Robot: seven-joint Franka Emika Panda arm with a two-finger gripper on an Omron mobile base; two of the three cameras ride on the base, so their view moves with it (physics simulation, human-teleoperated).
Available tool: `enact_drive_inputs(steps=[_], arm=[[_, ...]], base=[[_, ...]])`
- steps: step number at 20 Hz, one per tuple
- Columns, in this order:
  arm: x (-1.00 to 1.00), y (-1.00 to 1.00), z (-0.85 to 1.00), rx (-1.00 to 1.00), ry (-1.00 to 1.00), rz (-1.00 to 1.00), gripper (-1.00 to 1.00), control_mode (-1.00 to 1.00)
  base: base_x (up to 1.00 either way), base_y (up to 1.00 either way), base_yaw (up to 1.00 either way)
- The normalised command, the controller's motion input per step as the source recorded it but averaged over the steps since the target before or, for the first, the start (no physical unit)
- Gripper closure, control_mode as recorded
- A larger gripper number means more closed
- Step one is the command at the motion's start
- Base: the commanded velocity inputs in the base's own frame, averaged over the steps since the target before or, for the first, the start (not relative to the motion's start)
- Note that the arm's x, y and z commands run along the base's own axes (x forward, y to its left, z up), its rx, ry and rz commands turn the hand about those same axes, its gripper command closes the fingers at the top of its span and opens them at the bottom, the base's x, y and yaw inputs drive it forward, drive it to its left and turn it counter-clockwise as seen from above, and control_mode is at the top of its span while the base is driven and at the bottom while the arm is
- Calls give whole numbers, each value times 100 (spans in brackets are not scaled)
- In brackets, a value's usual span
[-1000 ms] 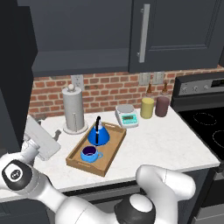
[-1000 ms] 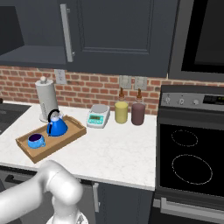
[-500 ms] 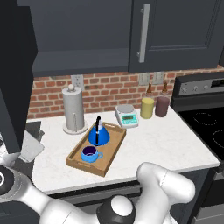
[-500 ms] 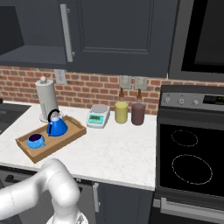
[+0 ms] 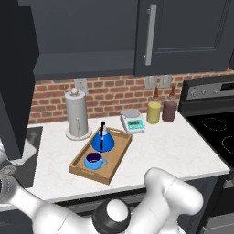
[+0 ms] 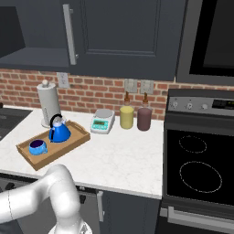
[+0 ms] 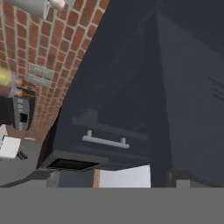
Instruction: Pick the kettle from the counter and place it on the tray. Then pick the mug from the cabinet and place it on the tray. Then close the cabinet doors.
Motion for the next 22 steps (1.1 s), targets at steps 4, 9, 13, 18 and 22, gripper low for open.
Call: enact_drive_inputs(steps=[4,9,13,18,22], arm=[[-30,-1,26,0,0,-16,-100,-100],[-27,-14,31,0,-1,-9,-100,-100],[-20,-27,31,0,-5,-3,-100,-100],[-13,-46,13,0,-3,-2,-100,-100],[-7,-61,7,0,-6,0,-100,-100]], base=[[0,0,0],[0,0,0],[0,0,0],[0,0,0],[0,0,0]])
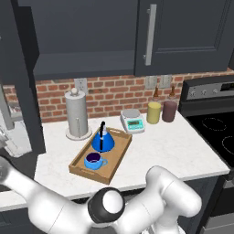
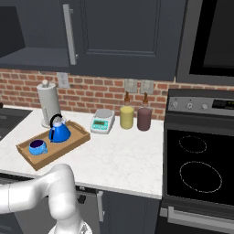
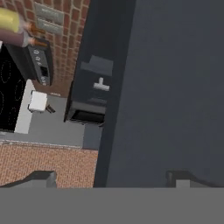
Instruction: Pick the kettle from the counter and place it on the tray. Then pick the mug from the cabinet and place it on the tray. Then close the cabinet doors.
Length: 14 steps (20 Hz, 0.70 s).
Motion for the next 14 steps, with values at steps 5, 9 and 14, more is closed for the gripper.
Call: enact_drive_inputs(steps=[5,9,14], arm=[[0,-67,6,0,-5,0,-100,-100],[0,-79,3,1,-1,4,-100,-100],[8,-78,4,2,0,7,-100,-100]], base=[[0,0,0],[0,0,0],[0,0,0]])
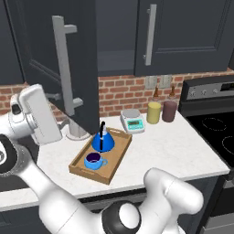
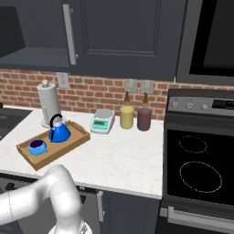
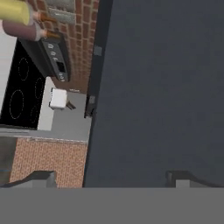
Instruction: Pick the kettle from the counter and place it on the tray. Then pick the mug from the cabinet and place it on the tray. Then close the cabinet doors.
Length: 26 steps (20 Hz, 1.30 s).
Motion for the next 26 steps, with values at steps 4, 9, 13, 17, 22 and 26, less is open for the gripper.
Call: enact_drive_inputs(steps=[4,9,13,17,22,26], arm=[[25,-74,4,2,0,10,-100,-100],[34,-74,5,3,0,14,-100,-100],[47,-61,9,5,0,17,-100,-100],[52,-51,8,5,0,21,-100,-100],[56,-41,18,6,0,25,-100,-100],[63,-35,20,6,1,27,-100,-100]], base=[[0,0,0],[0,0,0],[0,0,0],[0,0,0],[0,0,0],[0,0,0]])
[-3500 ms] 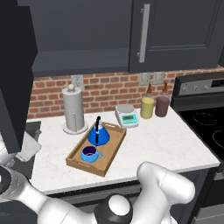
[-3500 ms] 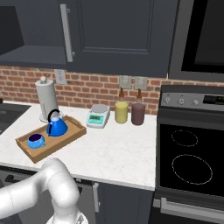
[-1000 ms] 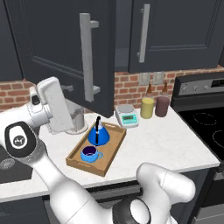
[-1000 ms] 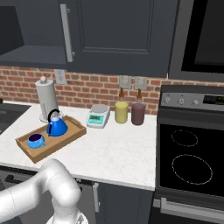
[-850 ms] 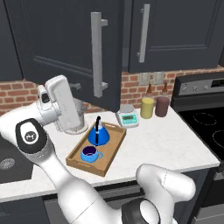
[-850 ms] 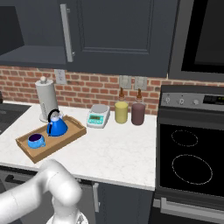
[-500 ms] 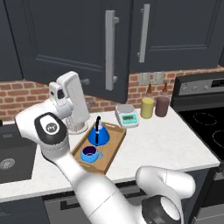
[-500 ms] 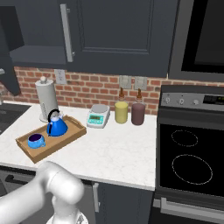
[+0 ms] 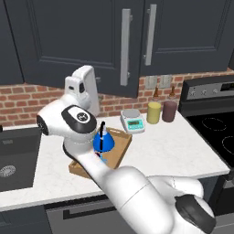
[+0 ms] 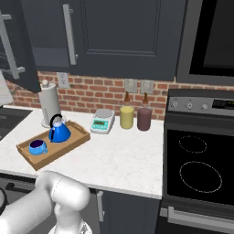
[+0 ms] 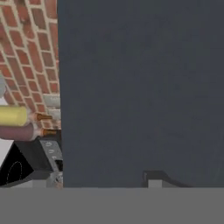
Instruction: Pick the kettle from the counter and place it on the tray. Then pick the mug from the cabinet and place it on the tray. Then close the cabinet doors.
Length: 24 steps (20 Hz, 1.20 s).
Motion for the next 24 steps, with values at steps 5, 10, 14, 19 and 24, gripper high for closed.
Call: enact_drive_inputs(steps=[5,10,14,19,24], arm=[[67,-34,7,5,1,28,-100,-100],[66,-31,0,3,1,28,-100,-100],[72,-13,0,2,4,23,-100,-100],[80,-11,0,2,4,20,-100,-100],[82,-3,0,0,4,17,-100,-100]], base=[[0,0,0],[0,0,0],[0,0,0],[0,0,0],[0,0,0]])
